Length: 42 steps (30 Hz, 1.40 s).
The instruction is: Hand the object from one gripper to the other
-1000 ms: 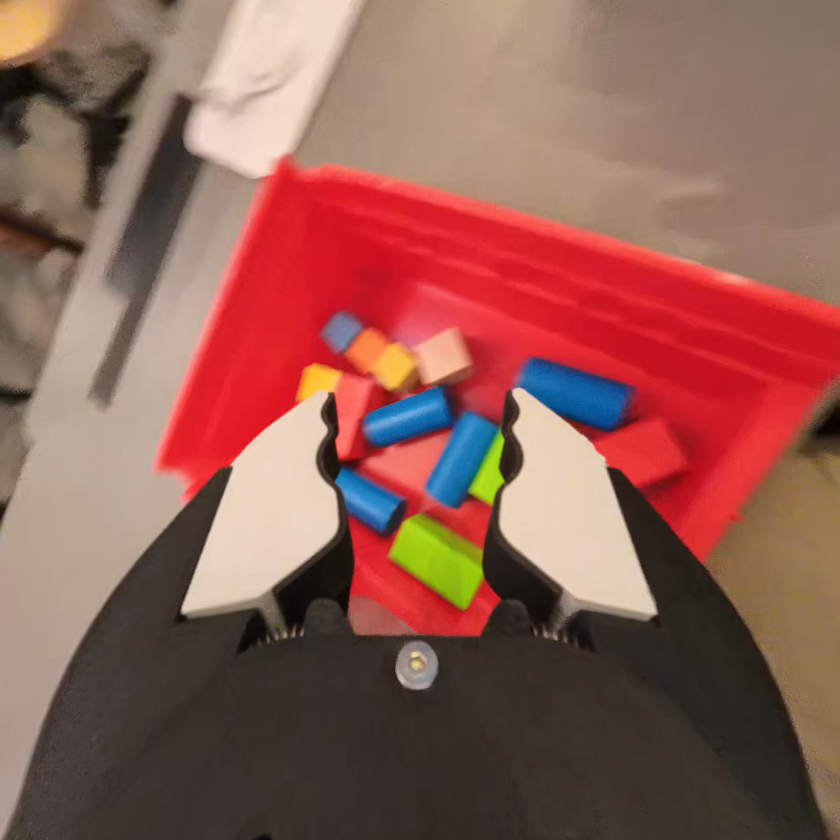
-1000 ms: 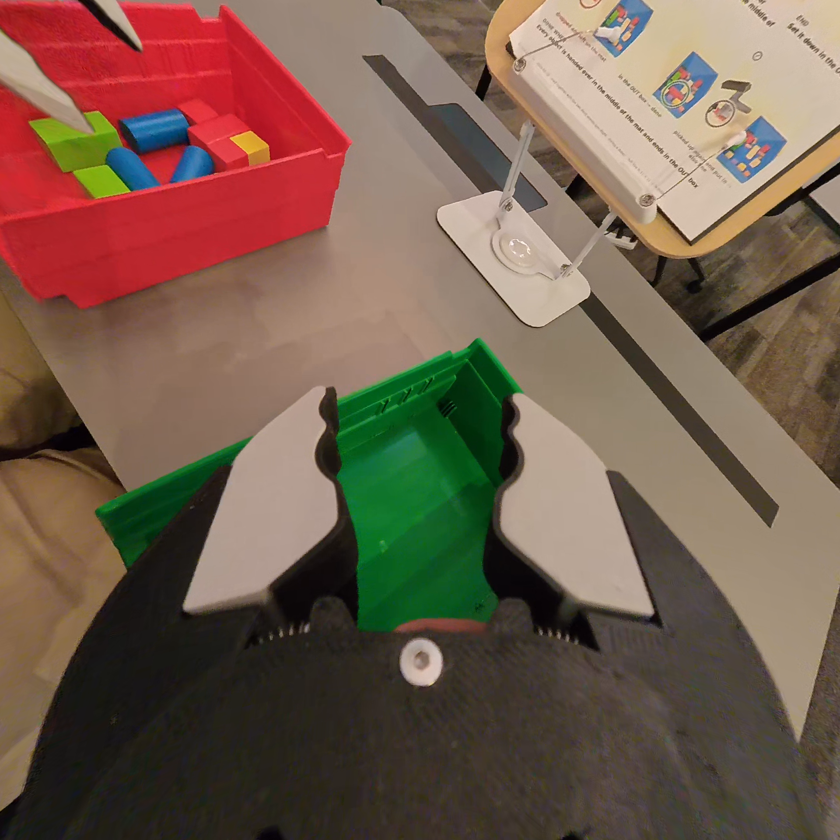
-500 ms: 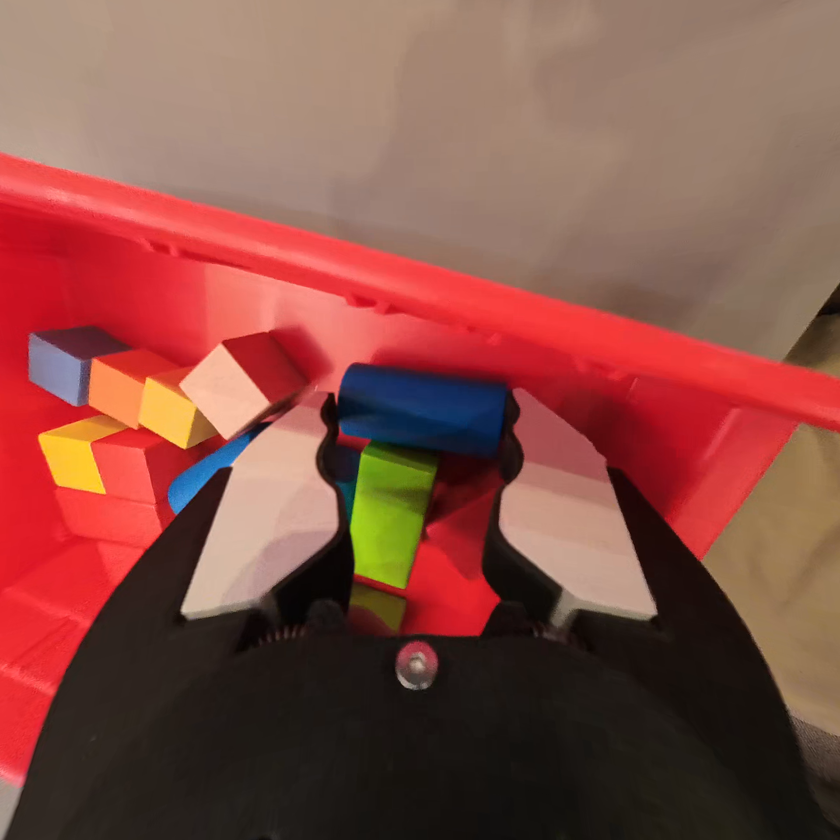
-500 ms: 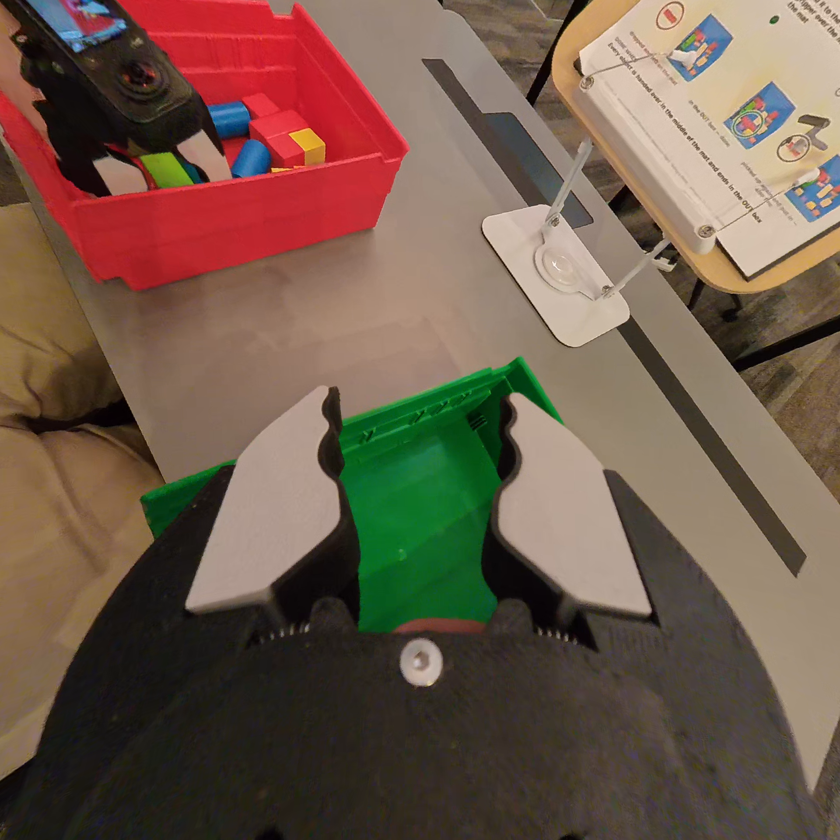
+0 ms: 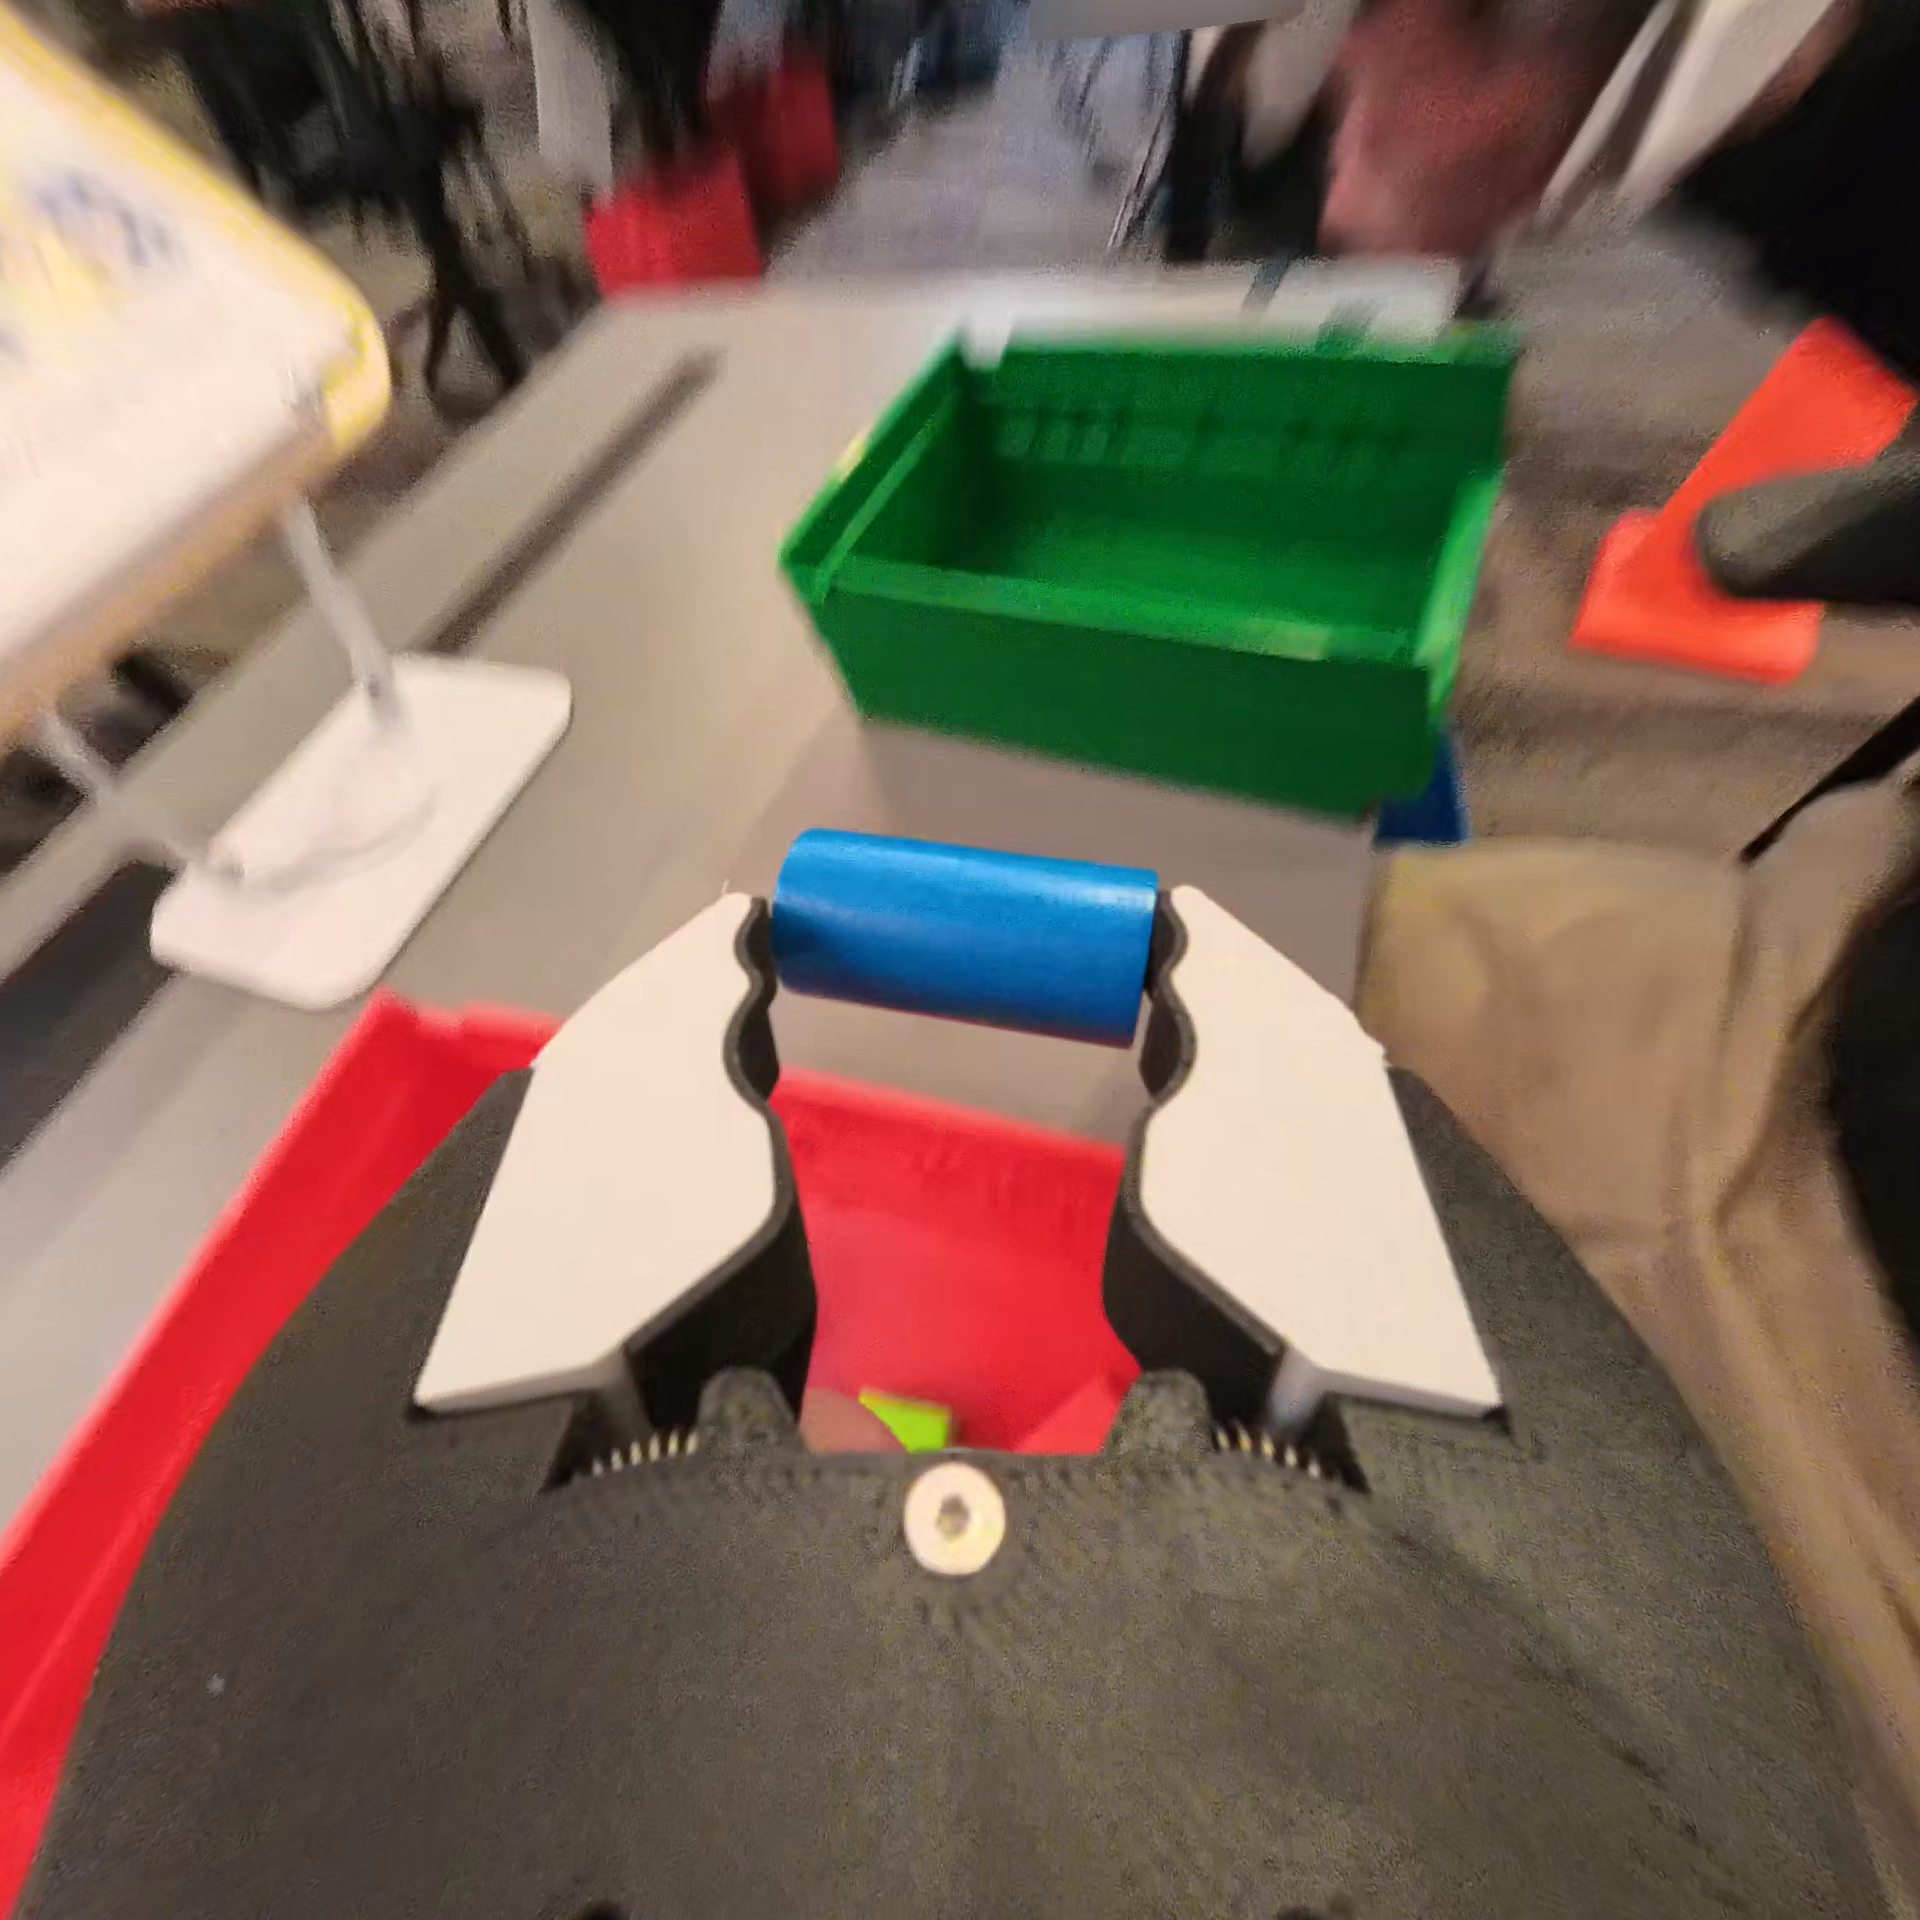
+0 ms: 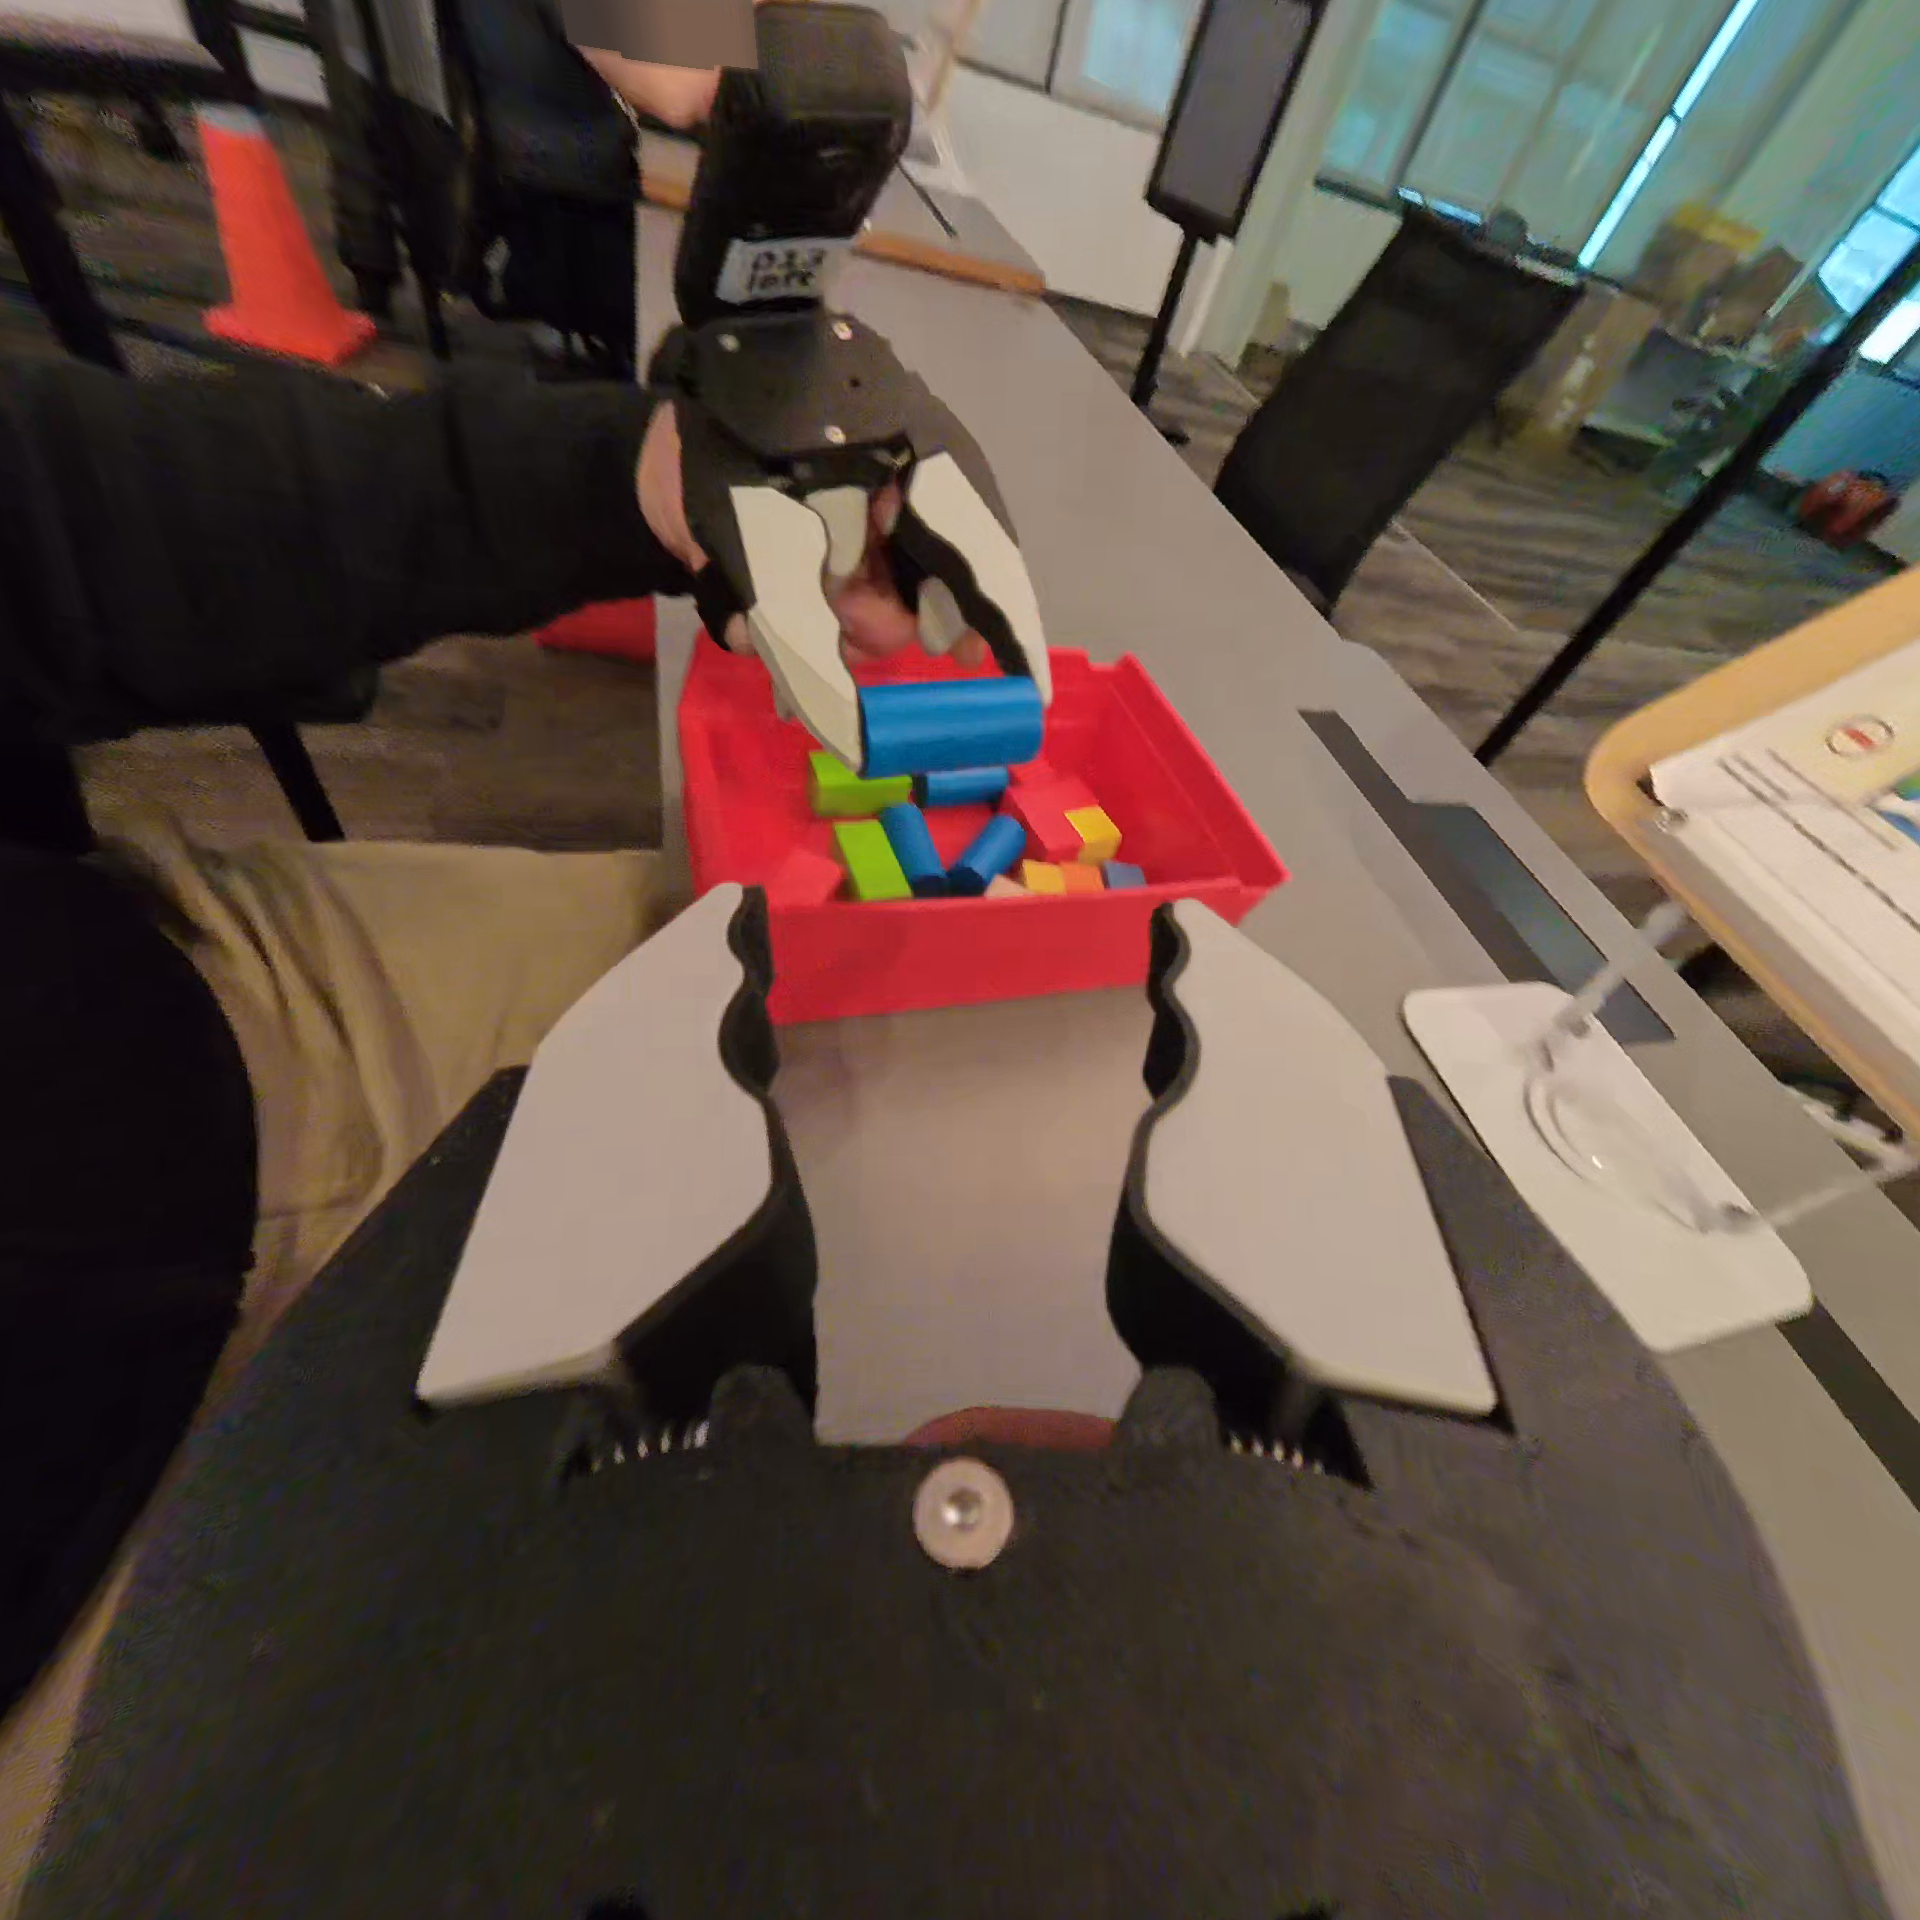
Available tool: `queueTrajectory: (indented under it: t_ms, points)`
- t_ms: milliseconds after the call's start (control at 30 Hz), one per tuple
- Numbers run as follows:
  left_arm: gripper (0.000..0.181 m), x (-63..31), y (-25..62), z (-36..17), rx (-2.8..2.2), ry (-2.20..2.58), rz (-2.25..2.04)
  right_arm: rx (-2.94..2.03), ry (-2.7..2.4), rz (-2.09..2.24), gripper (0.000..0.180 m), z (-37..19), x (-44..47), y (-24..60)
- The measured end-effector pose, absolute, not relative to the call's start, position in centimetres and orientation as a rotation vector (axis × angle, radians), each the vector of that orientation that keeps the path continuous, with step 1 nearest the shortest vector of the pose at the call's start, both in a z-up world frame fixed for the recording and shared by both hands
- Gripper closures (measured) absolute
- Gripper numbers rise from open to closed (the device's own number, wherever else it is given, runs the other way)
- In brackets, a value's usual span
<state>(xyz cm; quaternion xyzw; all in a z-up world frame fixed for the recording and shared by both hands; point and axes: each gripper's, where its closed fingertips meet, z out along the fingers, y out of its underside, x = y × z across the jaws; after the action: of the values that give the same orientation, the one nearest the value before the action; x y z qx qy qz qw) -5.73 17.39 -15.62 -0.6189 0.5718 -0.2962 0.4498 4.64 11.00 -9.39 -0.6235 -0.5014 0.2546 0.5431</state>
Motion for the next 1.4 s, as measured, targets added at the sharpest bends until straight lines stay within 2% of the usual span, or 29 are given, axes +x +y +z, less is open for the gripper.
queueTrajectory:
  t_ms: [33, 200, 533, 633, 1200, 1300, 1400]
  points:
    - [0.112, -5.0, 16.3, -13.6, -1.452, 1.392, -0.786, -1.455, -1.194, 0.658, 0.109, -9.0, 3.6, 10.4]
    - [0.113, -2.3, 11.5, -7.9, -1.202, 1.384, -0.887, -1.341, -1.229, 0.709, 0.099, -7.8, 0.6, 8.5]
    - [0.112, 0.5, 7.5, -4.8, -1.068, 1.313, -1.030, -1.246, -1.216, 0.625, 0.097, -6.3, -1.3, 7.7]
    - [0.113, 0.9, 6.9, -4.5, -1.048, 1.285, -1.101, -1.207, -1.192, 0.633, 0.108, -5.8, -1.3, 7.7]
    - [0.113, -0.5, 7.8, -2.4, -1.019, 1.139, -1.096, -1.229, -1.215, 0.674, 0.109, -4.9, 1.0, 8.5]
    - [0.112, -1.9, 9.7, -3.1, -1.108, 1.161, -0.971, -1.362, -1.260, 0.531, 0.109, -6.6, 4.7, 10.8]
    - [0.103, -3.7, 11.9, -6.7, -1.337, 1.284, -0.851, -1.600, -1.322, 0.241, 0.109, -11.0, 10.6, 14.4]
